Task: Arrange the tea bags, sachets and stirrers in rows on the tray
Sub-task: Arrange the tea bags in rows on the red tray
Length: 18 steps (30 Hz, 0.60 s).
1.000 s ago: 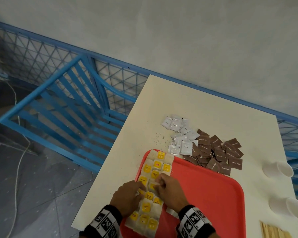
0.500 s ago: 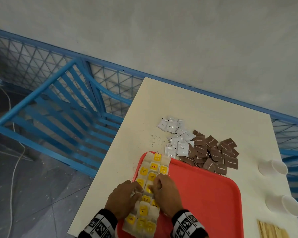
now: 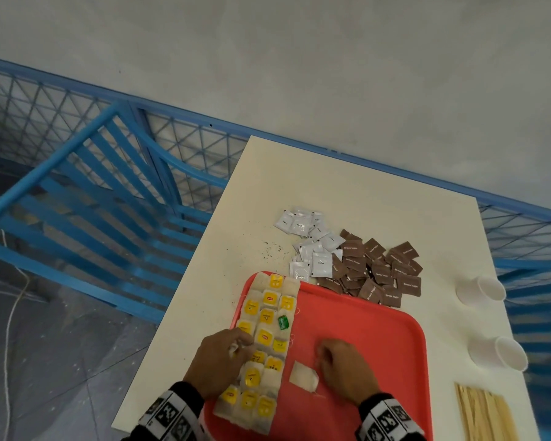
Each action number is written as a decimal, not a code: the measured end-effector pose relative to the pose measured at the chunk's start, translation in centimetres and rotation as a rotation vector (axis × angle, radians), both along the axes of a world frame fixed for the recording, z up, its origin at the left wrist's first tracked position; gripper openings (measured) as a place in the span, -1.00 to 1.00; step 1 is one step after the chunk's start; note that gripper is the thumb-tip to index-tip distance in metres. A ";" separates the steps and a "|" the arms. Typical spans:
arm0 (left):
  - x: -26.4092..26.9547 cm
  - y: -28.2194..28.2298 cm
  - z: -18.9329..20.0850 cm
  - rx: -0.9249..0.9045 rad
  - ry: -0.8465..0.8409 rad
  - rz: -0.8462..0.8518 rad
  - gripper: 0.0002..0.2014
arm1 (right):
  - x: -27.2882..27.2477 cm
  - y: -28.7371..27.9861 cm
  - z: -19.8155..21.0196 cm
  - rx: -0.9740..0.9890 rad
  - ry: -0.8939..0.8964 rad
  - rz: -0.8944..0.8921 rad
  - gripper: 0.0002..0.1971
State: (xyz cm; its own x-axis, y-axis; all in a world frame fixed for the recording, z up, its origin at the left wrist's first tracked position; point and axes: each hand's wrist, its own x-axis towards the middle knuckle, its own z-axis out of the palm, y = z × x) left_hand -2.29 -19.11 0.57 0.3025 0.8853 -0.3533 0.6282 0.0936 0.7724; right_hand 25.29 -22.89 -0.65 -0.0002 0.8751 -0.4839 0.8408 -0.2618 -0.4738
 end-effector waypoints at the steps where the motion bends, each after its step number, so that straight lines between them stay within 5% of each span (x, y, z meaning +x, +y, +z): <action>1: 0.3 -0.1 0.4 -0.011 -0.036 0.007 -0.96 | 0.3 -0.9 -0.3 -0.014 0.001 0.015 -0.85; 5: 1.9 -0.7 1.3 -0.053 -0.123 0.002 -0.92 | -0.7 -3.4 -1.8 0.003 -0.026 0.095 -0.59; 10: 4.1 -1.5 1.8 -0.056 -0.127 -0.044 -0.94 | -2.1 -3.4 -1.8 -0.007 0.035 0.016 -0.80; 15: 5.7 -2.2 1.6 -0.073 -0.088 -0.127 -0.97 | -1.2 -3.5 -1.1 -0.050 0.056 -0.002 -0.72; 18: 6.8 -2.8 1.2 -0.009 -0.070 -0.170 -0.83 | -0.5 -3.6 0.7 -0.010 0.153 -0.002 -0.76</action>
